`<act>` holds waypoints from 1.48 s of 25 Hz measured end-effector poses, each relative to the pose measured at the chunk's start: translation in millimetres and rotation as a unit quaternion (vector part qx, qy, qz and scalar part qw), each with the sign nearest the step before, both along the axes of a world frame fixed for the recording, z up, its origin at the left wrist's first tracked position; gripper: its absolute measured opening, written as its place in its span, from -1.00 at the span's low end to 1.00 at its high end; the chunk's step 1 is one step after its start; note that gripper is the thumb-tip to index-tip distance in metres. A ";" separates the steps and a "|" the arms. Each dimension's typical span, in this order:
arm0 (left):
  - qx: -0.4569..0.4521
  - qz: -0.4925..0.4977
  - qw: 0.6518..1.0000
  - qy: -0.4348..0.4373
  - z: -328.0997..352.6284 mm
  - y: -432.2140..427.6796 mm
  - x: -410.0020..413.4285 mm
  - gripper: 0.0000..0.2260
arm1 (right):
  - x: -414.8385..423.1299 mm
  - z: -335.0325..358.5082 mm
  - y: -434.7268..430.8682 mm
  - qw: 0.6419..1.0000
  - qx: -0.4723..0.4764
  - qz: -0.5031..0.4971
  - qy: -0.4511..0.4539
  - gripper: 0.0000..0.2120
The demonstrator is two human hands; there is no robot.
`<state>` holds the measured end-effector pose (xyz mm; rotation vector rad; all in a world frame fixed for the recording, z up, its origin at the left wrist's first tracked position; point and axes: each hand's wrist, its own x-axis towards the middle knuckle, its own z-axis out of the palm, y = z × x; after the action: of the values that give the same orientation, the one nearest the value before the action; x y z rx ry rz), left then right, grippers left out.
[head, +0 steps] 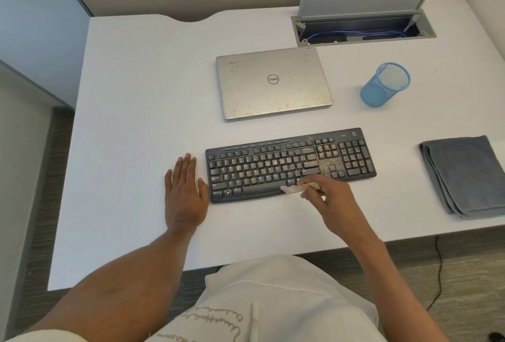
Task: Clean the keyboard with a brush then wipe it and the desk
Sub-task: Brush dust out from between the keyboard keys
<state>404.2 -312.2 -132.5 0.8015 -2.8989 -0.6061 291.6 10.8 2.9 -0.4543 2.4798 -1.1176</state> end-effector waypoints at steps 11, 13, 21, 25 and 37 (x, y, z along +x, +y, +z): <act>-0.004 0.001 1.000 0.007 -1.2 -0.7 0.1 -0.44 | -10.3 3.8 28.5 0.982 0.007 -0.164 0.088 -0.84; -0.004 -0.001 1.000 0.008 -0.5 0.1 0.0 -0.44 | -6.0 3.8 11.4 0.980 -0.033 -0.176 0.091 -0.87; -0.002 0.000 1.000 0.008 0.2 -0.5 -0.2 -0.44 | -4.3 -9.1 5.7 0.987 0.047 -0.127 0.093 -0.83; -0.002 0.000 1.000 0.009 0.5 -1.0 0.3 -0.43 | -2.6 -5.4 -4.1 0.981 0.021 -0.135 0.140 -0.82; -0.001 0.000 1.000 0.008 1.6 -0.6 0.3 -0.44 | -2.5 -1.9 -3.4 0.987 0.041 -0.123 0.099 -0.86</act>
<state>404.5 -312.7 -130.9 0.7932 -2.8842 -0.6065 289.1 7.4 1.0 -0.2513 2.8056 -1.1006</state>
